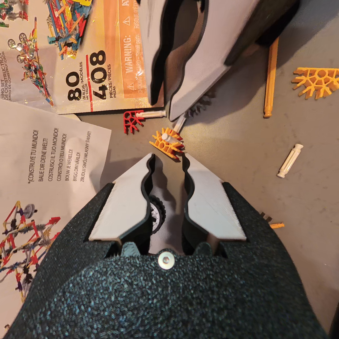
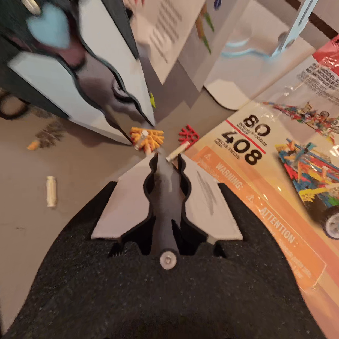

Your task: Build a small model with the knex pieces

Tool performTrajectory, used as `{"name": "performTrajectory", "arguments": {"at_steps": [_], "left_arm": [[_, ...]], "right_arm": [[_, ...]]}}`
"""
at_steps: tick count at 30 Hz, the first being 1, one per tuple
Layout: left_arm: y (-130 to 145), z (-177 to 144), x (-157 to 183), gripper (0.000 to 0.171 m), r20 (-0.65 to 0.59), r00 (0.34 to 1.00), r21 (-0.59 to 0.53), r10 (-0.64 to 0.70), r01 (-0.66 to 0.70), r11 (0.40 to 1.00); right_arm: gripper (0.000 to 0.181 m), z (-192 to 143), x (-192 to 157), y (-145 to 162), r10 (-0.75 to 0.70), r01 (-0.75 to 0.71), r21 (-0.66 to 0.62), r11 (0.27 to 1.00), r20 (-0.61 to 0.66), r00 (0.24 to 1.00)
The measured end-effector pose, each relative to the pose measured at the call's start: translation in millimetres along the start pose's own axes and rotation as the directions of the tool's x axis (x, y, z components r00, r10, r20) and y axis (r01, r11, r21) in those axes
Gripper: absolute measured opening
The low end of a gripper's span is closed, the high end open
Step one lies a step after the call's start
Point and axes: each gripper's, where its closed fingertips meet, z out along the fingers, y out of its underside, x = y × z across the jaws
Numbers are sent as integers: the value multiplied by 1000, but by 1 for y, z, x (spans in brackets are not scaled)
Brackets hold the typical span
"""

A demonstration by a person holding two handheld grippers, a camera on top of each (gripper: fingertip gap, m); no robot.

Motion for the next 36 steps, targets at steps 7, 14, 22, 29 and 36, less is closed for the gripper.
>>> {"name": "performTrajectory", "arguments": {"at_steps": [7,14,22,29,36], "left_arm": [[0,0,0,28,4,1000,-1,2,-2,1000],[0,0,-1,29,-1,1000,2,-5,5,1000],[-1,1,-1,28,0,1000,0,3,-3,1000],[-2,2,1,24,-2,1000,3,12,-12,1000],[-2,2,4,17,-19,1000,17,24,-24,1000]], "right_arm": [[19,7,9,8,-56,52,-58,997,-82,995],[18,10,7,4,-109,103,-57,993,-106,988],[7,13,3,4,-180,171,-84,982,-112,977],[4,10,1,6,-196,188,-89,978,-82,977],[4,1,7,-2,-116,115,-15,993,-68,991]]}}
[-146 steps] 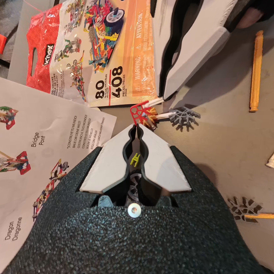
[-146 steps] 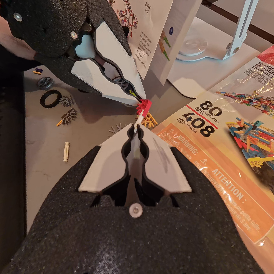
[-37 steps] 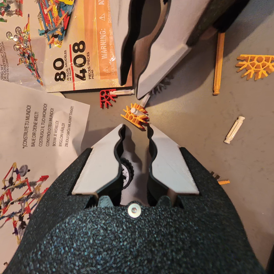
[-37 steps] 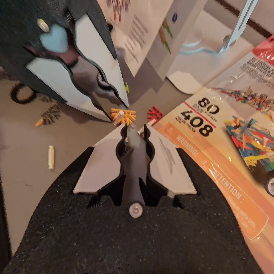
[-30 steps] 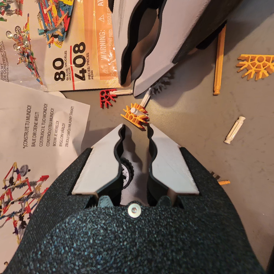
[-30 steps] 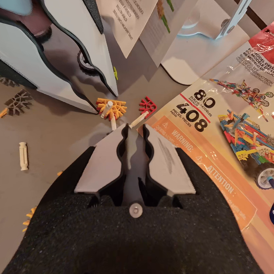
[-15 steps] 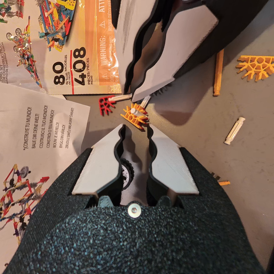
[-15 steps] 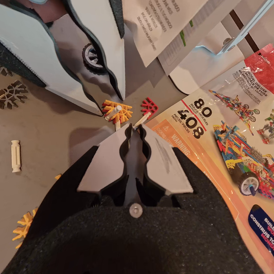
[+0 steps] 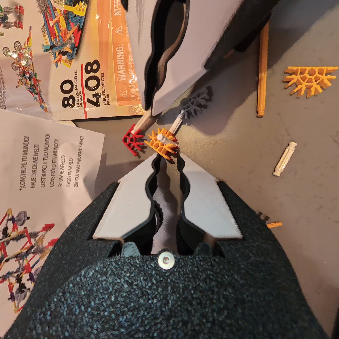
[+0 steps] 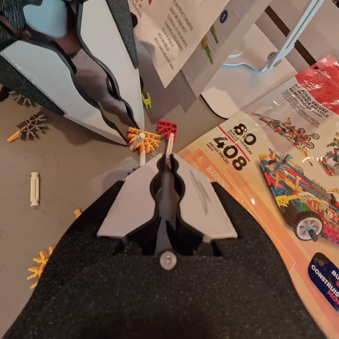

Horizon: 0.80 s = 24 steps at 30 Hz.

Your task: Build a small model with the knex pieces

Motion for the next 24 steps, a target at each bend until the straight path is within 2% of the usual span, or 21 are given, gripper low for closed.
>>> {"name": "performTrajectory", "arguments": {"at_steps": [5,9,16,24], "left_arm": [[1,-1,-4,23,26,1000,-5,-5,5,1000],[7,-5,-16,29,135,991,-63,24,-16,998],[4,-5,-17,38,135,991,-35,6,-1,999],[0,-2,-15,36,120,993,0,7,-7,1000]], "right_arm": [[4,-6,1,-2,31,-32,24,999,26,999],[4,-11,-2,-3,52,-54,39,998,63,997],[4,-11,-14,1,12,-14,13,1000,116,993],[4,-11,-18,3,3,-4,10,1000,142,990]]}}
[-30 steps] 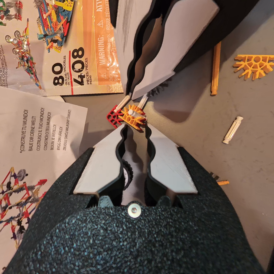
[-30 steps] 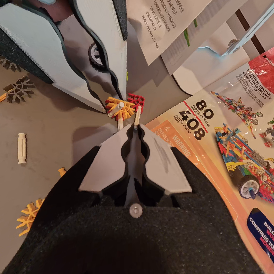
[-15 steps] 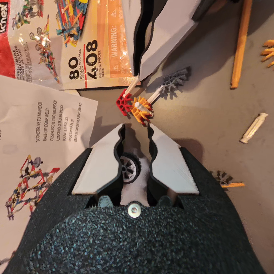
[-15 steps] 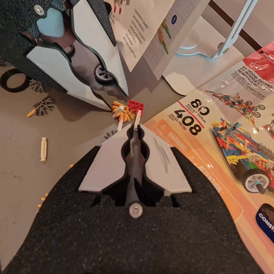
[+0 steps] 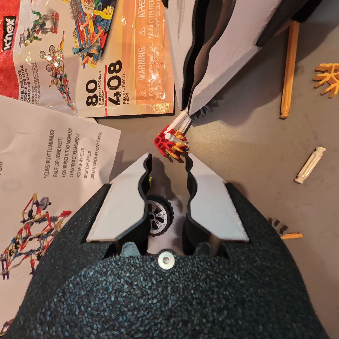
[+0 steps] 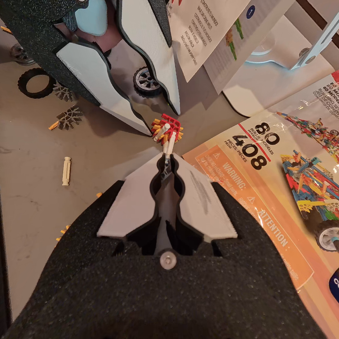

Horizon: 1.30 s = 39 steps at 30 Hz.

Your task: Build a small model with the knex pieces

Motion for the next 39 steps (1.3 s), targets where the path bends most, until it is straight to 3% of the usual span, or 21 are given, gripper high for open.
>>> {"name": "performTrajectory", "arguments": {"at_steps": [18,24,27,39], "left_arm": [[-3,3,-1,20,-12,998,24,56,-56,998],[-5,4,-3,20,-13,998,29,54,-54,998],[-5,3,-8,28,6,999,28,50,-50,998],[-6,4,-8,24,11,998,37,67,-67,997]], "right_arm": [[5,-2,0,2,-22,22,-3,1000,20,1000],[5,-2,2,3,-23,23,-1,1000,23,999],[5,-2,1,3,-24,24,-2,1000,28,999],[0,-3,-4,2,-42,42,-2,999,37,998]]}}
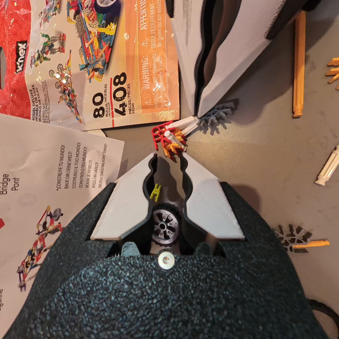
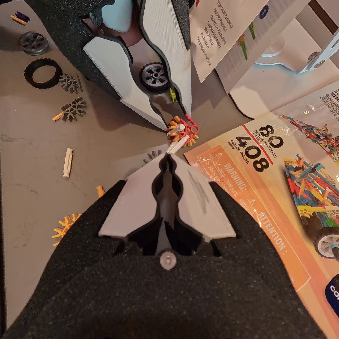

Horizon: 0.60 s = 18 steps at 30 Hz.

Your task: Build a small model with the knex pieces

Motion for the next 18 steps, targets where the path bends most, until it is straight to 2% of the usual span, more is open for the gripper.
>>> {"name": "performTrajectory", "arguments": {"at_steps": [9,18], "left_arm": [[-3,-2,0,34,3,1000,24,9,-10,1000],[-4,0,0,33,10,1000,27,17,-18,999]], "right_arm": [[0,-1,-2,-1,16,-16,12,1000,25,1000],[3,-2,-2,-5,19,-21,40,999,28,999]]}}
